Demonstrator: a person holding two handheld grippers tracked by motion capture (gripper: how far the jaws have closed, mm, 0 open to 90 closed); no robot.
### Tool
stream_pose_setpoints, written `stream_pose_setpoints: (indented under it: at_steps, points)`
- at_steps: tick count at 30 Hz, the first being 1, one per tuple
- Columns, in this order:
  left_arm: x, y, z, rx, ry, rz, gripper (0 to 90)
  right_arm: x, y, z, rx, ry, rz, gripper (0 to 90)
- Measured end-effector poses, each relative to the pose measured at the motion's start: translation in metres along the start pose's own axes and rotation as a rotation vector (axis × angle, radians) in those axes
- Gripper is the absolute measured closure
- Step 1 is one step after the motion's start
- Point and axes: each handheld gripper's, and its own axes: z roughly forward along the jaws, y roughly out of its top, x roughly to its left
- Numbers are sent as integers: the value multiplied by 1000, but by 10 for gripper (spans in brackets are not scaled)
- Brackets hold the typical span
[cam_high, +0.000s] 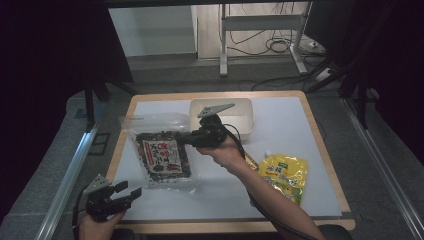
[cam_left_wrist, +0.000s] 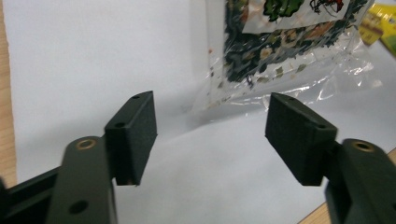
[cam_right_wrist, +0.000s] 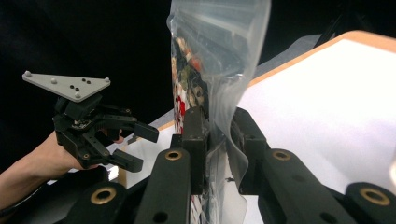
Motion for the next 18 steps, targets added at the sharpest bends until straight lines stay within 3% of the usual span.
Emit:
stream_pose_setpoints:
  at_steps: [2,5,9,18]
  points:
    - [-1,0,1,-12,-5,-9,278,0,4,-6,-15,-8,-6,779]
    - [-4,1,5,8,0,15,241,0,9,-16,-29,-26,-19,780]
    - [-8,2,9,21,0,30,227,-2,15,-27,-46,-48,-25,782]
    - [-8,0,15,48,-8,19,217,-11,21,-53,-78,-111,-24,786]
